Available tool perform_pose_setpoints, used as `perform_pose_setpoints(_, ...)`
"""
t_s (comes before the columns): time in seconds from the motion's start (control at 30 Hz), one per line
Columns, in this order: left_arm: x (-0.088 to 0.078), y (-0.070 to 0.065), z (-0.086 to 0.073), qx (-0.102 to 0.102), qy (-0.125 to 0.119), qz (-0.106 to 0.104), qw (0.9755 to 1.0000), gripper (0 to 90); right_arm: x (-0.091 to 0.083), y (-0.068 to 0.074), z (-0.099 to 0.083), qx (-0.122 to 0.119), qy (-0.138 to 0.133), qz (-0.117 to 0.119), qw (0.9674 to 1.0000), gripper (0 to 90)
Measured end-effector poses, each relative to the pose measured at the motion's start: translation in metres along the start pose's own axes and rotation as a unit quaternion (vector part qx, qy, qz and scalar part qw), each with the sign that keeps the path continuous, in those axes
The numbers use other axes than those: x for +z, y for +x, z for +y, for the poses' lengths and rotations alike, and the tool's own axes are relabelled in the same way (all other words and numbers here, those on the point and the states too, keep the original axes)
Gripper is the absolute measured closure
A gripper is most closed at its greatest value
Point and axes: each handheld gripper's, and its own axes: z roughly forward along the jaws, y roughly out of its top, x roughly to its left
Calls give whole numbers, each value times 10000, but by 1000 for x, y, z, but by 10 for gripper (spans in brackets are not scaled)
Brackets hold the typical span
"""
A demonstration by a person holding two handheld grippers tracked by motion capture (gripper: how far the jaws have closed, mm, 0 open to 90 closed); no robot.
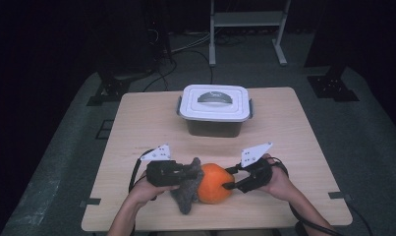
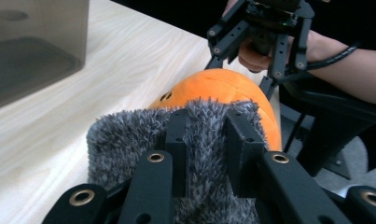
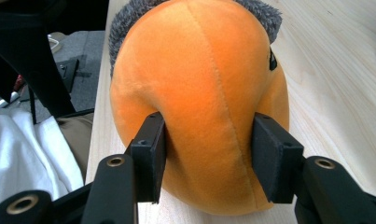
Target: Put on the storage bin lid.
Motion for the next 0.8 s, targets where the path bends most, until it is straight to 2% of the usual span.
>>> perform_pose_setpoints(0.17, -4, -1, 3, 83, -22, 104, 9999, 748, 0, 2, 2, 45, 60, -48, 10000, 510)
perform_pose_setpoints(0.33, -15, 2, 1, 15, -102, 220, 9997, 753, -2, -1, 1, 158, 19, -28, 9999, 512)
perform_pose_setpoints(0.43, -38, 6, -1, -76, -305, 366, 9988, 752, -3, -2, 0, 180, -27, -32, 9998, 509)
perform_pose_setpoints(0.57, -70, 7, -4, -67, -381, 686, 9969, 750, -2, -4, -1, 209, -54, 1, 9998, 505)
perform_pose_setpoints(0.67, -98, 10, -9, -97, -397, 1000, 9942, 750, -2, -4, 0, 200, -61, 3, 9998, 503)
perform_pose_setpoints(0.8, -132, 17, -20, -230, -315, 1419, 9891, 748, -2, -4, 0, 195, -66, 1, 9998, 501)
